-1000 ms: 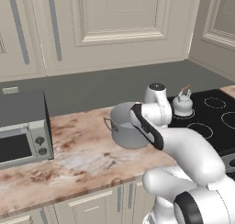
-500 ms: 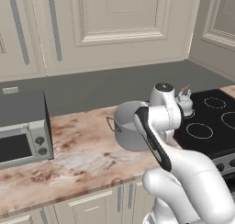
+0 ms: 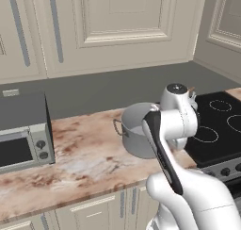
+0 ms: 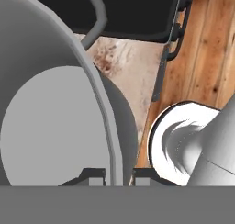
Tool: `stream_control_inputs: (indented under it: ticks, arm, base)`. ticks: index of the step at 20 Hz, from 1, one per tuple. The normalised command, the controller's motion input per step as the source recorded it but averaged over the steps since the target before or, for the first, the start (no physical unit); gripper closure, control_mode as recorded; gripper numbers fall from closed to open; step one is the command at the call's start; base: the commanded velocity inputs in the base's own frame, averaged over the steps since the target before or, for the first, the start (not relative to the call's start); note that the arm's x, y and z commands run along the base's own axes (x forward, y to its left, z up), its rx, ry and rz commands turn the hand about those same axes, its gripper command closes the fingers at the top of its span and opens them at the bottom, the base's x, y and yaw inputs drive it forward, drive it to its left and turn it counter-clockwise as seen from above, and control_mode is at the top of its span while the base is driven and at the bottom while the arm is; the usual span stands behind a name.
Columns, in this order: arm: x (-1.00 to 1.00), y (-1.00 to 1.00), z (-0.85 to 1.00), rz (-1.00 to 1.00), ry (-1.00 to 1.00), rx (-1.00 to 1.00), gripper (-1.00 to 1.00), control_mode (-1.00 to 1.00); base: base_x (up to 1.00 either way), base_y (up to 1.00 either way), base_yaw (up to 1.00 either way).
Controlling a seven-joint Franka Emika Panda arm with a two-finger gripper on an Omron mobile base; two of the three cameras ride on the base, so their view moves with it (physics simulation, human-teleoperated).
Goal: Pick the kettle from the cabinet and place it on a stove burner. Then pick the pot from the counter and place it on another stove burner. Finally, turn both burners on.
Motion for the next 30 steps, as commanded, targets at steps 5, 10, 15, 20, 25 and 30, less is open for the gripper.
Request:
stream_control_inputs:
  ticks: [5,10,15,20,25,30]
  arm:
    - [-0.44,-0.01,0.42,-0.06,0.04,0.00,1.00,-1.00]
    - [-0.28,0.00,0.25,-0.03,0.01,0.00,1.00,-1.00]
    - [-0.25,0.00,0.19,-0.02,0.00,0.00,1.00,-1.00]
    - [-0.25,0.00,0.14,-0.02,0.00,0.00,1.00,-1.00]
    - [-0.28,0.00,0.11,-0.01,0.00,0.00,1.00,-1.00]
    - [-0.13,0.00,0.01,0.00,0.00,0.00,1.00,-1.00]
  base:
    - [0.00,0.00,0.00]
    - [0.00,0.00,0.00]
    - [0.00,0.00,0.00]
    - [0.00,0.00,0.00]
    - [0.00,0.00,0.00]
    - [0.00,0.00,0.00]
